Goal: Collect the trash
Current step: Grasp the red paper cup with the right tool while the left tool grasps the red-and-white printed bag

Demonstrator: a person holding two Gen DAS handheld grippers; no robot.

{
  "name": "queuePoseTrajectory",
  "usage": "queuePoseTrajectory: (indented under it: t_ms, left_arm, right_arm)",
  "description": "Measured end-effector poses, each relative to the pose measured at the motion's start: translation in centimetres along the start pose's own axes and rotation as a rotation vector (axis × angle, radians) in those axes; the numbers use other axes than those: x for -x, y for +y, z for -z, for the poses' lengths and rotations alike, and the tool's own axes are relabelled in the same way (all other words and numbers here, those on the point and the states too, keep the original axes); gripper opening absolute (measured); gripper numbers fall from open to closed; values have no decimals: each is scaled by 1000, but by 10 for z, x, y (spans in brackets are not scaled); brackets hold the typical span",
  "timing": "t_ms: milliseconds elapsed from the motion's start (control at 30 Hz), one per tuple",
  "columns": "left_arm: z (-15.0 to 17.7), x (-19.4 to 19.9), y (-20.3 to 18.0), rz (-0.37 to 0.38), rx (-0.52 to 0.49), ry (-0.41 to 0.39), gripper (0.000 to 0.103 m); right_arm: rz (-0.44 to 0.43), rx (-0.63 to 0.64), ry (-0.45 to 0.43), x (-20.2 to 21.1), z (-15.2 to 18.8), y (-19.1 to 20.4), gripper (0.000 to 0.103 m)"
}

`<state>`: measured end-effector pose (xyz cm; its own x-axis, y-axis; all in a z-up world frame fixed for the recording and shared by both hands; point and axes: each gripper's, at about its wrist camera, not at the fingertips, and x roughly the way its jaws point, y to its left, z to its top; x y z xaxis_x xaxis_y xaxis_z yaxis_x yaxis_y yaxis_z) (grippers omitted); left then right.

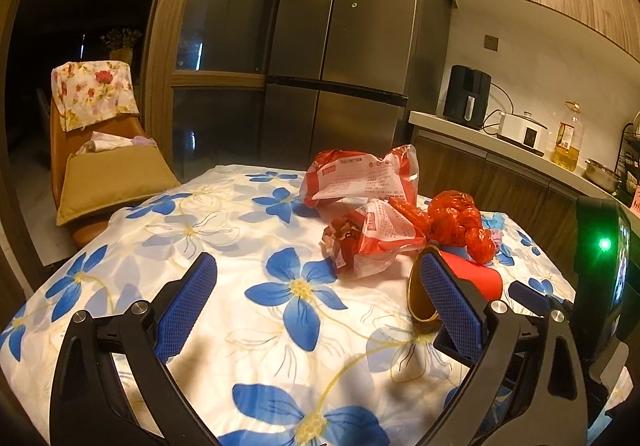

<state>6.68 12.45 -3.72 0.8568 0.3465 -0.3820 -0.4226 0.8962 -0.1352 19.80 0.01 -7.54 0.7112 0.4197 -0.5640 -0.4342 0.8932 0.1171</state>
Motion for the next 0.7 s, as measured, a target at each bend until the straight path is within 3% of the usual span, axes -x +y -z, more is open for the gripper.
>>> queuePoseTrajectory:
  t_ms: [133, 400, 567, 700]
  left_arm:
    - [-4, -8, -6, 2, -17, -1, 97]
    - [-13, -33, -18, 43, -11, 43, 97]
    - [-18, -52, -33, 30, -43, 57, 97]
    - [-17, -75, -44, 26, -57, 110, 90]
  right_arm:
    - [17, 3, 11, -2, 0, -3, 84]
    - [23, 4, -8, 11, 4, -19, 84]
    - [40, -2, -41, 35, 11, -39, 84]
    - [43, -32, -59, 50, 12, -54, 84]
